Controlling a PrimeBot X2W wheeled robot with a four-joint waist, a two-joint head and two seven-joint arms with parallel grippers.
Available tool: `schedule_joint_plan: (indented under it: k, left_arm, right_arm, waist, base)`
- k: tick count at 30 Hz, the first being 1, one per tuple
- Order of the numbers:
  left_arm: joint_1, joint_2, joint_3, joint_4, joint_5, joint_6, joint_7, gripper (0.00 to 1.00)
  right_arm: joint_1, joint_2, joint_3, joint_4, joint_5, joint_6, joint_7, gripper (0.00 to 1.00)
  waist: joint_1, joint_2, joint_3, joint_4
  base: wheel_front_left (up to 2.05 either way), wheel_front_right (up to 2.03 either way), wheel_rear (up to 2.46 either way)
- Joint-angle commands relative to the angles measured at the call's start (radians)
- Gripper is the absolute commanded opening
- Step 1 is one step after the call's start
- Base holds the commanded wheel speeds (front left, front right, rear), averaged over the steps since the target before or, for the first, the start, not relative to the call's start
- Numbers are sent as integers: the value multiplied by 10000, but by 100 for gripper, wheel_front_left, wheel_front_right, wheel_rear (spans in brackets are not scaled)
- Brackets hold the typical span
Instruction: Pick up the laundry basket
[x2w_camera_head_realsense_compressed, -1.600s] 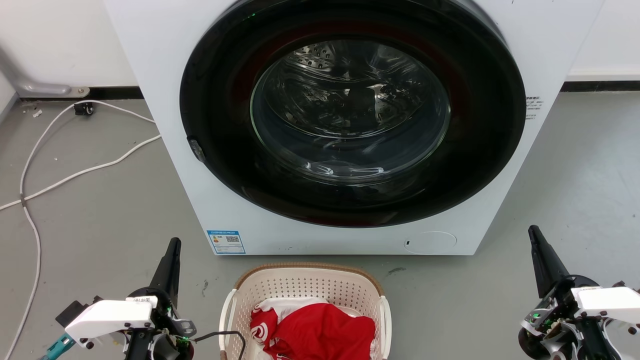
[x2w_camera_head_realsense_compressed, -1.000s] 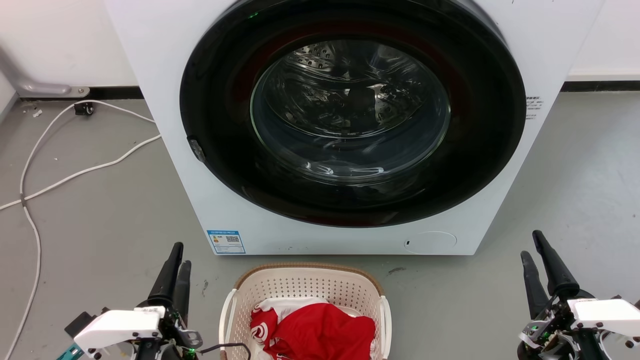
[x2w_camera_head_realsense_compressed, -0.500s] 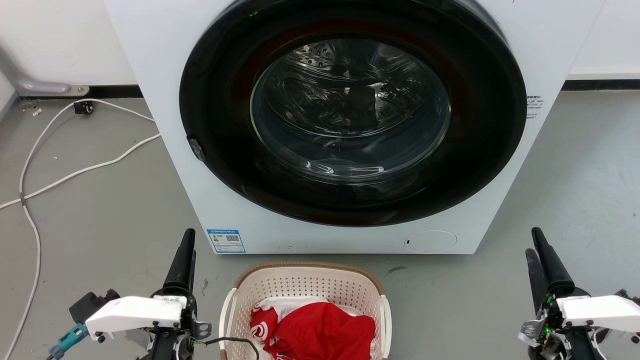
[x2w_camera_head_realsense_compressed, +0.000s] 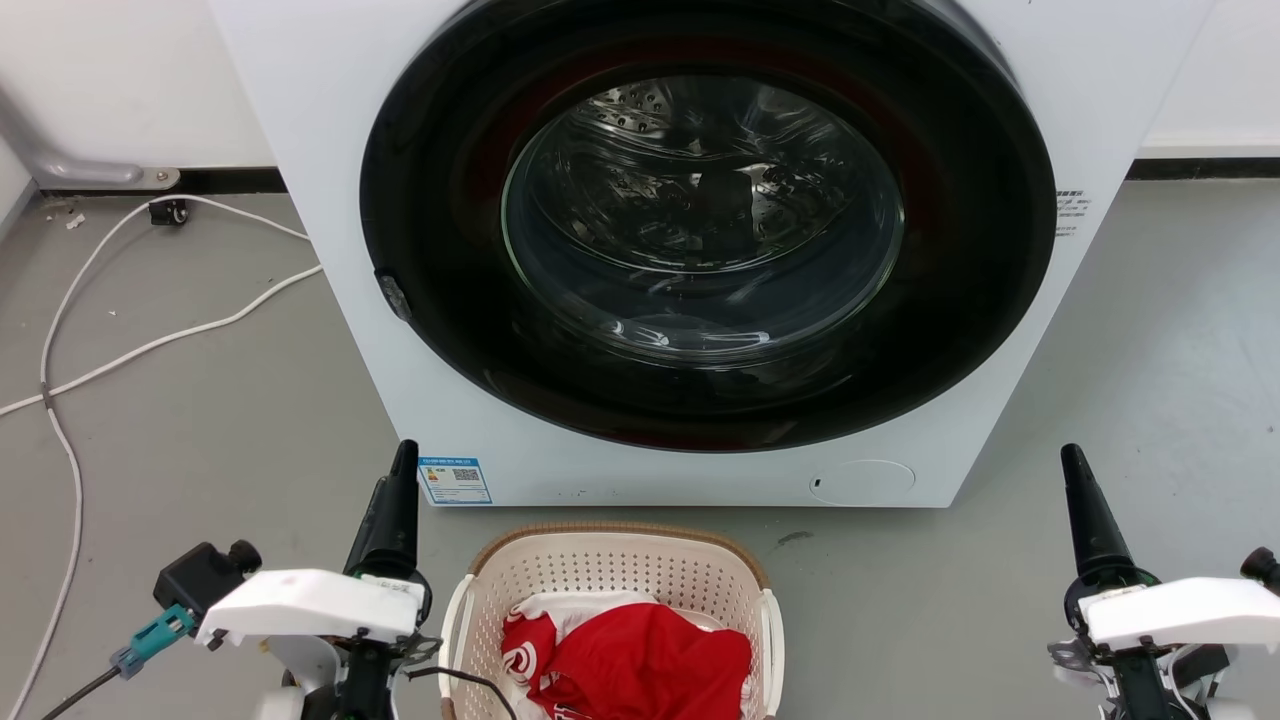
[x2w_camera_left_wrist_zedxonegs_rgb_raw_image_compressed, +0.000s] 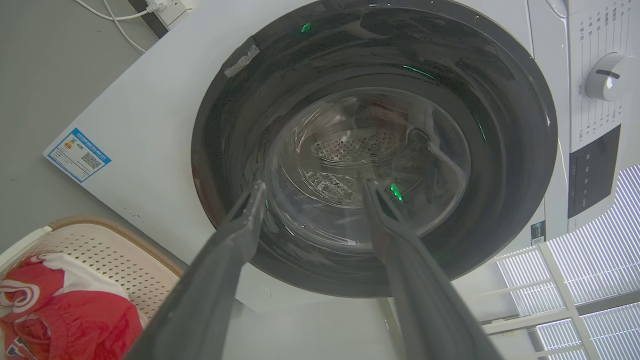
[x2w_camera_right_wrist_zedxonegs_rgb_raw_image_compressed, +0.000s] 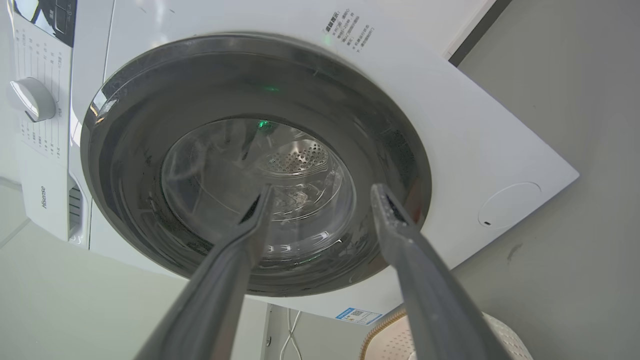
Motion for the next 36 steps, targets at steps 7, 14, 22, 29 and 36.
schedule_joint_plan:
  k: [7,14,22,29,36]
  left_arm:
    - [-372,36,-324,-117,1352,109,-298,100]
    - [-456,30,-604,36,2581,217,-528,100]
    - [-538,23,-866,148,3718,328,-771,100]
    - [-626,17,-1054,261,4648,440,-968,100]
    - [-680,11,-1231,378,5541,560,-1156,100]
  right_arm:
    - [-102,17,43,-345,-1526,16,-300,100]
    - [-6,26,151,-416,-2761,16,-529,100]
    - [30,31,178,-332,-4055,18,-776,100]
    - [20,36,248,-283,-4972,18,-976,100]
    - [12,40,317,-275,-5920,19,-1170,100]
  waist:
    - [0,-1,-13,2]
    - [0,-1,-30,14]
    - [0,-1,-39,71]
    - [0,-1,-34,87]
    - [0,-1,-30,84]
  base:
    - [0,0,0]
    - [0,0,0]
    - [0,0,0]
    - [0,0,0]
    - [0,0,0]
